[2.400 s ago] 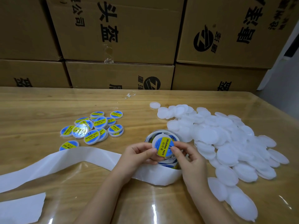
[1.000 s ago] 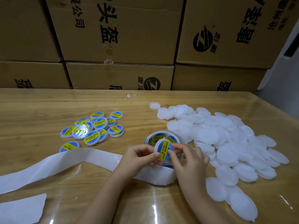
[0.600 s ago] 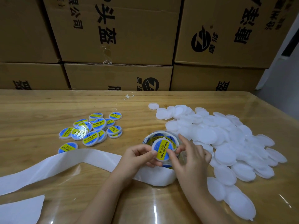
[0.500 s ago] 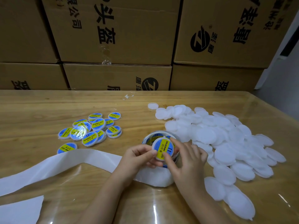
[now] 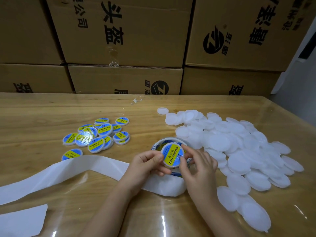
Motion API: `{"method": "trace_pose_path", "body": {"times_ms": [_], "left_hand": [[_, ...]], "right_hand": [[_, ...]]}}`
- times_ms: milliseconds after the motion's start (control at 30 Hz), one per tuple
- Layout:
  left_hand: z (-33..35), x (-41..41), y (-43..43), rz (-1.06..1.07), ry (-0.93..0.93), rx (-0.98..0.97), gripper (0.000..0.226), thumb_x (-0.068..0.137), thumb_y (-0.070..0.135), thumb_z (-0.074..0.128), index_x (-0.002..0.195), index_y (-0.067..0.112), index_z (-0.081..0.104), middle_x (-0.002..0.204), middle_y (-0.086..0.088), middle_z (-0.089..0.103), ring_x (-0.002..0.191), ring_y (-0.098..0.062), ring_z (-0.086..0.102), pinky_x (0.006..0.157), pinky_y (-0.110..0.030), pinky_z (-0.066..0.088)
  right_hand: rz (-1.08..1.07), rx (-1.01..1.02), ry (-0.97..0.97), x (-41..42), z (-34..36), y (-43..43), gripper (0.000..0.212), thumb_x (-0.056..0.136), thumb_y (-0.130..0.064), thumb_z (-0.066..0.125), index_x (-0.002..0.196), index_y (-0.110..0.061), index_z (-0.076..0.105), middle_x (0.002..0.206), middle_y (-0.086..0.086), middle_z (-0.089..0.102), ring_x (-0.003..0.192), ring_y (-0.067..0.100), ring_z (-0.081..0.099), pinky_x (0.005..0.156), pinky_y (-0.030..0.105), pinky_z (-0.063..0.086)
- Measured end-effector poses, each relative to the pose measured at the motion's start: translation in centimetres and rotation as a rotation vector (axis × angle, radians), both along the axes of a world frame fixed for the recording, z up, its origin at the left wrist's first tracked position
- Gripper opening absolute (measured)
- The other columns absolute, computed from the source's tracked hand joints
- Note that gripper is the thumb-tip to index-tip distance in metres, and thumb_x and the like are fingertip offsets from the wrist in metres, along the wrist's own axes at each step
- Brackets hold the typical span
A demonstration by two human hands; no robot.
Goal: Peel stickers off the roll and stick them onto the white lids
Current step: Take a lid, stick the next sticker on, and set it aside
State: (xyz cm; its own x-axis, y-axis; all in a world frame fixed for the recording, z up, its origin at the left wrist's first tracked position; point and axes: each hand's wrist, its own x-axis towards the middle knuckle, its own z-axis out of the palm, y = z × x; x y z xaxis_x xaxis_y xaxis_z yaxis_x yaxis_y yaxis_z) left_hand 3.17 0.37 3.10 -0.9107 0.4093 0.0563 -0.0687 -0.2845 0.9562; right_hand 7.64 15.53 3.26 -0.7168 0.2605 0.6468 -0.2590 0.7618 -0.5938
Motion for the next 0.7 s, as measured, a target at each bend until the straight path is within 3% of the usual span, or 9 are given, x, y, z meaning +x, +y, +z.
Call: {"method": "trace_pose_path", "body": {"times_ms": [233, 367, 700], "left_hand": [[0.27, 0.29, 0.1, -0.037, 0.055, -0.055, 0.02, 0.075, 0.039, 0.065, 0.08, 0.022, 0.075, 0.071, -0.005, 0.072, 0.067, -0.017, 0.071, 0.057, -0.018, 0.05], [0.36, 0.49, 0.06, -0.067, 0.11, -0.104, 0.016, 0.083, 0.031, 0.061, 0.08, 0.022, 0.074, 0.07, -0.003, 0.071, 0.067, -0.016, 0.071, 0.058, -0.017, 0.05], [0.34, 0.67, 0.27, -0.083, 0.176, -0.16, 0.013, 0.084, 0.021, 0.064, 0.076, 0.014, 0.071, 0.056, 0.003, 0.063, 0.05, -0.008, 0.057, 0.061, -0.015, 0.046]], "right_hand": [[0.019, -0.204, -0.043, -0.01, 0.42, 0.12, 0.006, 0.085, -0.019, 0.064, 0.089, -0.021, 0.068, 0.066, -0.014, 0.055, 0.067, 0.009, 0.052, 0.09, 0.042, 0.038], [0.017, -0.246, -0.042, 0.02, 0.57, 0.41, 0.017, 0.082, -0.006, 0.07, 0.079, -0.021, 0.064, 0.065, -0.01, 0.057, 0.064, 0.01, 0.054, 0.081, 0.056, 0.044], [0.011, -0.287, -0.103, -0.07, 0.29, 0.57, 0.019, 0.081, -0.021, 0.071, 0.071, -0.011, 0.059, 0.057, -0.005, 0.054, 0.059, 0.019, 0.054, 0.077, 0.057, 0.045]]}}
